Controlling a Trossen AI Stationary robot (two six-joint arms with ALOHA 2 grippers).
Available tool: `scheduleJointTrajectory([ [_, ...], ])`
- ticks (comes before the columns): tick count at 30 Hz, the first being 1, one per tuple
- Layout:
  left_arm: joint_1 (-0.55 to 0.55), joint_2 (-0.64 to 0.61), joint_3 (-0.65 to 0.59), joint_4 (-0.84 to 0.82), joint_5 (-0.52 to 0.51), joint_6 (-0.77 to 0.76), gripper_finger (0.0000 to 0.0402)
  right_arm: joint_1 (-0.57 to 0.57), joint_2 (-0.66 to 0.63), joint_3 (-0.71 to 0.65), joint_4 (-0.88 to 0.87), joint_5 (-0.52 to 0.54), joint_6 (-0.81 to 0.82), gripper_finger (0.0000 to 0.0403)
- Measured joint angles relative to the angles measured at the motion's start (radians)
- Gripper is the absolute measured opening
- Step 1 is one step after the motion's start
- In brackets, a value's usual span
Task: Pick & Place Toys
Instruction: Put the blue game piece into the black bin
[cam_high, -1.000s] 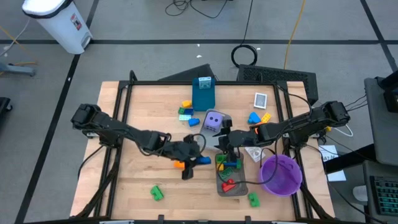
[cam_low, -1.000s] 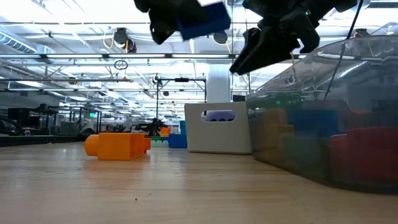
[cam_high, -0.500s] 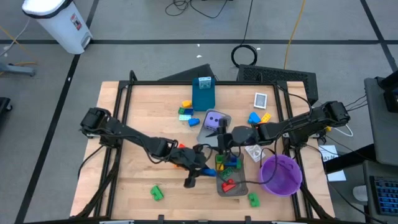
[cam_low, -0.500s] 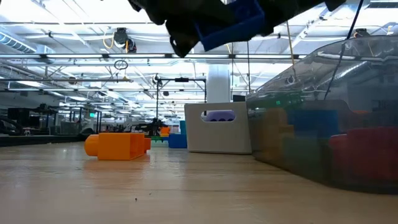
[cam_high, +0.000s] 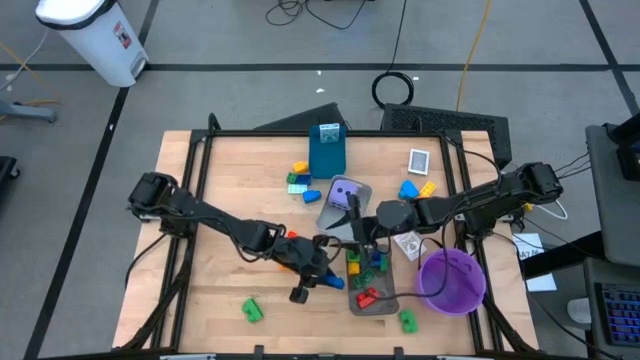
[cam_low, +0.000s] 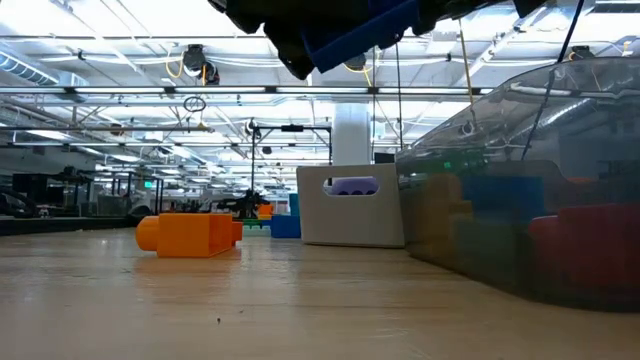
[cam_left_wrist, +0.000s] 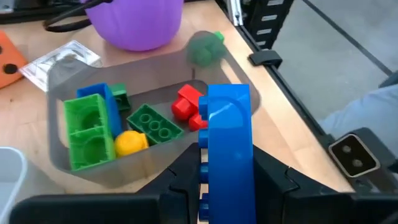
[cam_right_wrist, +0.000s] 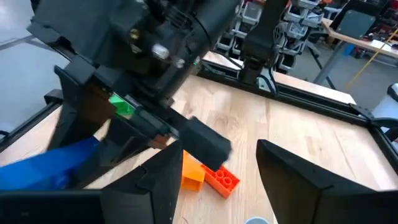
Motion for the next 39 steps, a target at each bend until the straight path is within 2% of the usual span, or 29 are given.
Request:
scheduleJointTrajectory([
  [3, 0.012, 0.000, 0.000, 0.000, -0.001, 0.012, 0.0100, 0.000, 0.000, 0.000, 0.036, -0.002, 0.010, 0.0199],
  [7, 0.023, 0.000, 0.000, -0.011, -0.001, 0.034, 0.0100, 0.008, 0.000, 0.000, 0.071, 0.000, 0.156, 0.0199],
  [11, 0.028, 0.000, 0.000, -0.010, -0.001, 0.066, 0.0100, 0.007, -0.023, 0.000, 0.082, 0.000, 0.178, 0.0199],
  [17, 0.053, 0.000, 0.000, -0.002, 0.000, 0.109, 0.0100, 0.021, -0.162, 0.000, -0.143, 0.019, 0.222, 0.0199],
  [22, 0.080, 0.000, 0.000, 0.051, 0.007, 0.136, 0.0100, 0.087, -0.279, 0.000, -0.245, 0.186, 0.230, 0.0199],
  [25, 0.095, 0.000, 0.000, 0.085, 0.008, 0.141, 0.0100, 0.131, -0.321, 0.000, -0.317, 0.242, 0.211, 0.0199],
  [29, 0.105, 0.000, 0.000, 0.112, 0.015, 0.155, 0.0100, 0.172, -0.361, 0.000, -0.380, 0.240, 0.226, 0.0199],
  [39, 0.137, 0.008, 0.001, 0.180, 0.040, 0.173, 0.0100, 0.190, -0.353, 0.000, -0.358, 0.240, 0.368, 0.0199],
])
